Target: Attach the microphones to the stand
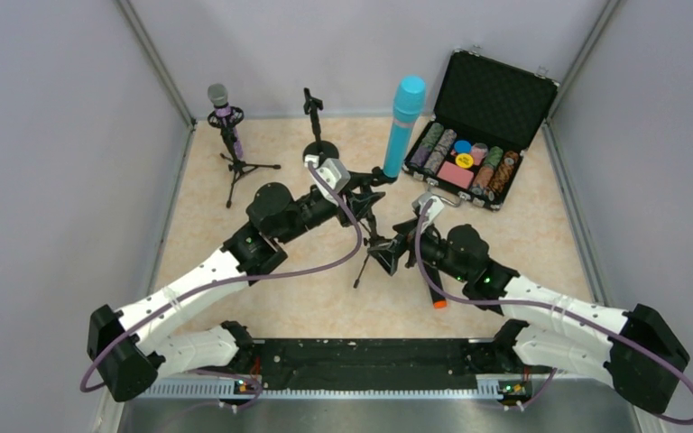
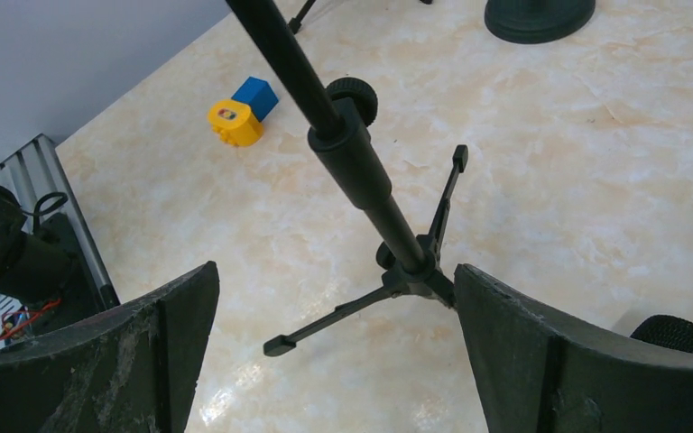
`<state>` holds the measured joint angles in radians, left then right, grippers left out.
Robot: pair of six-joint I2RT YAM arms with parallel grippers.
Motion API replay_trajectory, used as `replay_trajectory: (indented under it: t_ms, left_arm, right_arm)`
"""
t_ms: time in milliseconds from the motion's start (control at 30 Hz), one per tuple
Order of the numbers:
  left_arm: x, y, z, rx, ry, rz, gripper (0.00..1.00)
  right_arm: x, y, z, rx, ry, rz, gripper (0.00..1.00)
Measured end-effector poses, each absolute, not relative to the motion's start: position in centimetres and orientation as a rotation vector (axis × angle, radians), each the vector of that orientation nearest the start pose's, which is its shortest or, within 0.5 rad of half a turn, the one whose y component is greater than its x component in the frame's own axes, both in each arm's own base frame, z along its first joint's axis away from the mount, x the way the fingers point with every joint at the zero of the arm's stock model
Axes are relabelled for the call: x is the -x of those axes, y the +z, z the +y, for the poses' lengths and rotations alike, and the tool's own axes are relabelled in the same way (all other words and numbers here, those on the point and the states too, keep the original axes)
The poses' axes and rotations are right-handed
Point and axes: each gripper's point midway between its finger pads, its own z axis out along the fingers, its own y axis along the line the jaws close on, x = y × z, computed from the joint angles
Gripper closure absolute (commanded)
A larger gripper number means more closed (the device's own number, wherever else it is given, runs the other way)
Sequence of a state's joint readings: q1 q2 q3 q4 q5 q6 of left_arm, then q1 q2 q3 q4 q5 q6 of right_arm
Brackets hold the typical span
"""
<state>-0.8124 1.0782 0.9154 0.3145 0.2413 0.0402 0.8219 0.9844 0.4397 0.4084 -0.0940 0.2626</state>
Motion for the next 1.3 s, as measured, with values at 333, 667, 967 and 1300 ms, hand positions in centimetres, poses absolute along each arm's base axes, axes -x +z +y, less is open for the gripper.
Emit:
replay_trajectory:
  t_ms: [333, 667, 967, 1300]
  left_arm:
    - [-28.1, 35.3, -30.0, -0.719, -0.711, 1.279, 1.0]
    - [-34.6, 32.7, -28.6, -0.663, -0.62, 1.366, 1.0]
    - [-38.9, 33.8, -29.1, -0.671, -0.552, 1.341, 1.0]
    - [-42.6, 33.5, -30.8, -0.797, -0.616, 1.285, 1.0]
  right_arm:
    - [-22.1, 18.2, 27.9, 0.553, 0.89, 1.712, 0.01]
    - [-22.9, 20.4, 27.4, 0.485, 0.916, 1.724, 0.01]
    - [-25.6, 24.9, 25.4, 0.352, 0.926, 1.686, 0.02]
    - [-26.2, 25.9, 23.1, 0.27, 0.925, 1.682, 0.02]
